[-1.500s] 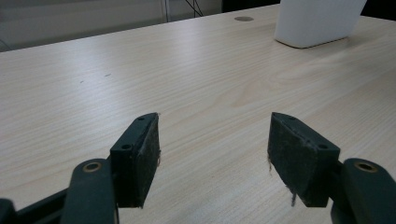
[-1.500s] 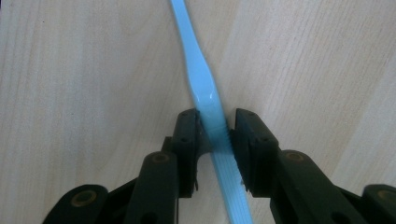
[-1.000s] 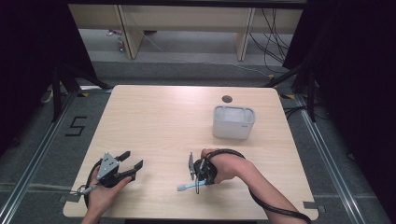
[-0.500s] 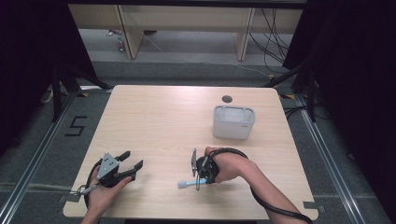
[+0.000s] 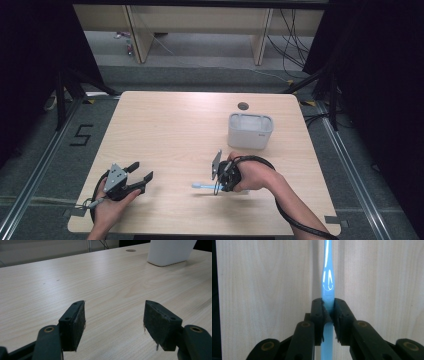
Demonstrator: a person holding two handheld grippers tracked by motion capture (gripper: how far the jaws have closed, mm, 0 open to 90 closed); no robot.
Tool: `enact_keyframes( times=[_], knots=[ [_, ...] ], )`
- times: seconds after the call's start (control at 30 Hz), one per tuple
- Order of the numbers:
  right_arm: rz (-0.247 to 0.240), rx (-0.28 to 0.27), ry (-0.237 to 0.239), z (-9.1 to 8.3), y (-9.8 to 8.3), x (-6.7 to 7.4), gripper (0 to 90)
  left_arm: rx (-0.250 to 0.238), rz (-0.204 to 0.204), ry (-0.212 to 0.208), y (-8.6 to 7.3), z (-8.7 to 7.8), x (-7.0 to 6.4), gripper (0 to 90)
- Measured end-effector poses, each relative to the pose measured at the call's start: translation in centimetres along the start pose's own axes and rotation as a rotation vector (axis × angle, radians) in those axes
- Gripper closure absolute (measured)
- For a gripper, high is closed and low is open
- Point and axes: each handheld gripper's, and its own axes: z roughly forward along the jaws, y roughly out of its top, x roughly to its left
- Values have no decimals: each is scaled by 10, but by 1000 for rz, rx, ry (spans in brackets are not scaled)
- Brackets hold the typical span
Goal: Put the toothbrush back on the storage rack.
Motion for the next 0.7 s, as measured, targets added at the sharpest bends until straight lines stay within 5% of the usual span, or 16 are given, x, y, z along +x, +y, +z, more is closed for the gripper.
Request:
enact_keyframes(
  times=[0.1, 0.13, 0.27, 0.4, 0.5, 0.7],
  knots=[
    [46, -12, -11, -4, -2, 1, 790, 0, 0, 0, 0, 0, 0, 336],
    [18, -38, -17, -4, -4, -2, 790, 0, -1, 0, 0, 0, 0, 336],
    [105, -63, -29, -9, -8, 0, 790, -1, -6, 2, 0, 0, 0, 336],
    [116, -92, -52, -12, -12, 0, 790, -1, -5, 2, 0, 0, 0, 336],
    [123, -175, -38, -15, -17, -2, 790, 0, -4, 2, 0, 0, 0, 336],
    [190, -245, -68, -19, -25, -3, 791, -4, -8, 1, 0, 0, 0, 336]
  ],
)
